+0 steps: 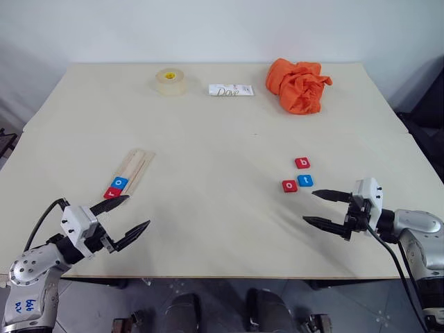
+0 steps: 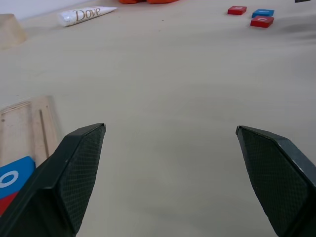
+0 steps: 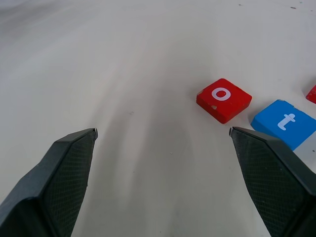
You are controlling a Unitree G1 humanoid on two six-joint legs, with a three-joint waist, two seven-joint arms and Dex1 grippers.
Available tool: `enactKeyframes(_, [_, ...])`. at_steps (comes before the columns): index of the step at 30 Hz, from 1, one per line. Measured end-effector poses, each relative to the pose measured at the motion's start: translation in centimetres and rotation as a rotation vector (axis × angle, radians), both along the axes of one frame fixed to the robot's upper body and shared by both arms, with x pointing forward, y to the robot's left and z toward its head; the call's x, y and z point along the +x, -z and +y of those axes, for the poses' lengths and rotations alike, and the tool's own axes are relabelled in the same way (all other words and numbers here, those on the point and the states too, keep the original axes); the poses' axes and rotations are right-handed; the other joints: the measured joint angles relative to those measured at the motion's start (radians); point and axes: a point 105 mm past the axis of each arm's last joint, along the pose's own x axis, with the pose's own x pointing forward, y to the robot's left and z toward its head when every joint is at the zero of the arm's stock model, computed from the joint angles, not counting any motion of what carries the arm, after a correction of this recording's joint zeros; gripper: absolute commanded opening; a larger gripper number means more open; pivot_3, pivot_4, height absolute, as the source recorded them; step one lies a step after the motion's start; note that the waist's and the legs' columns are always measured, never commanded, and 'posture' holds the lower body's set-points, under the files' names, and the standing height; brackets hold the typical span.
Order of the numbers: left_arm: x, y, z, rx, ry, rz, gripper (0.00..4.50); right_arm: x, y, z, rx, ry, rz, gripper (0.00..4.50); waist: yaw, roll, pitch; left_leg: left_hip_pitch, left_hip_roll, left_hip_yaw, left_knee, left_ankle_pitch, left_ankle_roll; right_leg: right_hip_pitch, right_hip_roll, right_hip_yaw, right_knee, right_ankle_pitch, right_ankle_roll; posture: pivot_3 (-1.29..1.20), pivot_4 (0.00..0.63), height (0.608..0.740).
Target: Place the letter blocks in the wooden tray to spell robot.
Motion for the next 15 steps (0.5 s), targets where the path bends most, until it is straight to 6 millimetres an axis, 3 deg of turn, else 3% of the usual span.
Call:
enactKeyframes(10, [-0.4, -0.7, 0.6, -0.019, -0.088, 0.011, 4.5, 1.0, -1.4, 0.5, -0.012, -0.026, -0.044, 4.48, -0.001, 0.0, 0.0, 0.0, 0.0, 0.0, 0.0, 0.0, 0.0, 0.0, 0.0, 0.0, 0.0, 0.0, 0.0, 0.0, 0.15, 0.74])
enactKeyframes(15, [-2.1, -0.5, 3.2, -0.01, -0.227, 0.064, 4.5, 2.1, -2.4, 1.3, -0.003, -0.063, -0.076, 4.48, -0.01, -0.001, 0.001, 0.0, 0.001, 0.001, 0.0, 0.0, 0.0, 0.0, 0.0, 0.001, 0.0, 0.0, 0.0, 0.0, 0.15, 0.74])
